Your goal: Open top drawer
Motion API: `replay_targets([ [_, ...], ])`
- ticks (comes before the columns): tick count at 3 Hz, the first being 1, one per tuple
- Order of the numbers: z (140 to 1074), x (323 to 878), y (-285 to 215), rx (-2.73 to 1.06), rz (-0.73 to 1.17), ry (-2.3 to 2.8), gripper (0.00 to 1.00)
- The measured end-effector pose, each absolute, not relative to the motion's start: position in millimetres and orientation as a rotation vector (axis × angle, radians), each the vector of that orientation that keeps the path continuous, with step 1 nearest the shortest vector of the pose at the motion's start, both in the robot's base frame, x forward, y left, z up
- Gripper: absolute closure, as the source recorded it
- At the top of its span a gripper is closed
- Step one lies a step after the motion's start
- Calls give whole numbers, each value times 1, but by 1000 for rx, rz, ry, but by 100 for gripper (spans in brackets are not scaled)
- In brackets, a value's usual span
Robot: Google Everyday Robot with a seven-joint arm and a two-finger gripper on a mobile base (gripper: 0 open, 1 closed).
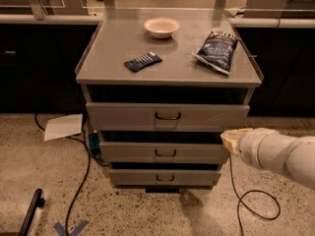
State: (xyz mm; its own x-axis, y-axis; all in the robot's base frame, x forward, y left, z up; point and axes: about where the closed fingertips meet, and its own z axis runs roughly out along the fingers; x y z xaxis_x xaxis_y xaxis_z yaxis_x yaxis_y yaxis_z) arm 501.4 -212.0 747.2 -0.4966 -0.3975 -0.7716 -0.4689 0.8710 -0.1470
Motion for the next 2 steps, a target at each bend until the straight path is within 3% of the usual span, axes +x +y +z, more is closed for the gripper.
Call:
replay_targets([
  [2,761,520,-217,-562,55,2086,100],
])
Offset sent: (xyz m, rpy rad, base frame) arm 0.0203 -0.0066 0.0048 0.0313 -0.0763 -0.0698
